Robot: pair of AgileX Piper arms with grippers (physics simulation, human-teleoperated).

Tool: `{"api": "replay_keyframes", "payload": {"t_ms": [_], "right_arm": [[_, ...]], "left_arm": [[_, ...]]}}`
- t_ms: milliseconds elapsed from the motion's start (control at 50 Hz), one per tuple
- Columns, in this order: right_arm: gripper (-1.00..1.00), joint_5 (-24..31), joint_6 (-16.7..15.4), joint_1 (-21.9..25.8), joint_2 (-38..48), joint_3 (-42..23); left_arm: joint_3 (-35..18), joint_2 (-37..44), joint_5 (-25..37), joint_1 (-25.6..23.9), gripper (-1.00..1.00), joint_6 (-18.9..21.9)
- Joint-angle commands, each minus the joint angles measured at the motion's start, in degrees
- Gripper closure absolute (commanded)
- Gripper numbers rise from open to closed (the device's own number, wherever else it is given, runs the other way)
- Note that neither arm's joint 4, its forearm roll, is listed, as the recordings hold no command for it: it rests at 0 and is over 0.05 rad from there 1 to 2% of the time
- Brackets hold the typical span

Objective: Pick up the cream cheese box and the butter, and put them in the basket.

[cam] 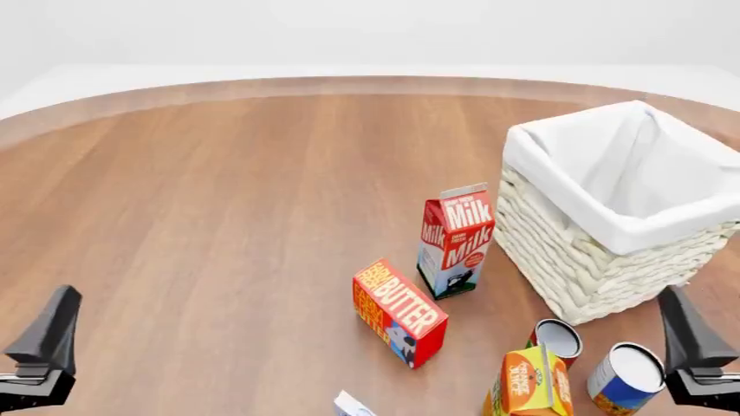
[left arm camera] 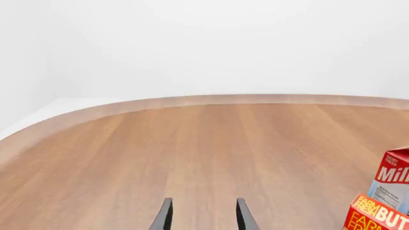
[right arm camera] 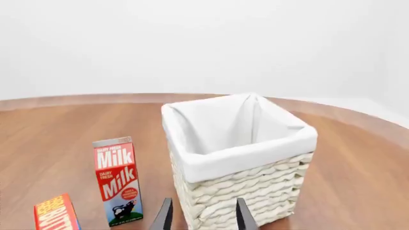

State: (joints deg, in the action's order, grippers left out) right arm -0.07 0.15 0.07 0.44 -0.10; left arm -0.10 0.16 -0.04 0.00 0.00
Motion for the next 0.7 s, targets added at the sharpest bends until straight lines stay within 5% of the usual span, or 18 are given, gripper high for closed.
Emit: {"api": "replay_keyframes", "payload": {"t_ms": [20, 160, 360, 400, 460, 580, 700], "right_arm": [[-1.0, -1.37, 0.36, 0.13, 3.14, -0.19], [-1.0, 2.72, 1.93, 2.67, 5.18, -8.16], [-1.0, 10.2, -1.75, 11.53, 10.19, -21.97], [-1.0, 12.0, 0.18, 12.66, 14.22, -24.86], [-1.0, 13.24, -2.29, 17.71, 15.53, -28.37], [-1.0, 16.68, 3.61, 25.34, 26.04, -35.78], [-1.0, 18.73, 0.49, 30.11, 31.14, -41.09]], "left_arm": [[-0.15, 0.25, -0.06, 0.0, -1.0, 0.0], [-0.15, 0.25, -0.06, 0.0, -1.0, 0.0], [-0.15, 0.25, -0.06, 0.0, -1.0, 0.0], [-0.15, 0.25, -0.06, 0.0, -1.0, 0.0], [-0.15, 0.25, -0.06, 0.0, -1.0, 0.0], [-0.15, 0.25, -0.06, 0.0, -1.0, 0.0], [-0.15, 0.25, -0.06, 0.0, -1.0, 0.0]]}}
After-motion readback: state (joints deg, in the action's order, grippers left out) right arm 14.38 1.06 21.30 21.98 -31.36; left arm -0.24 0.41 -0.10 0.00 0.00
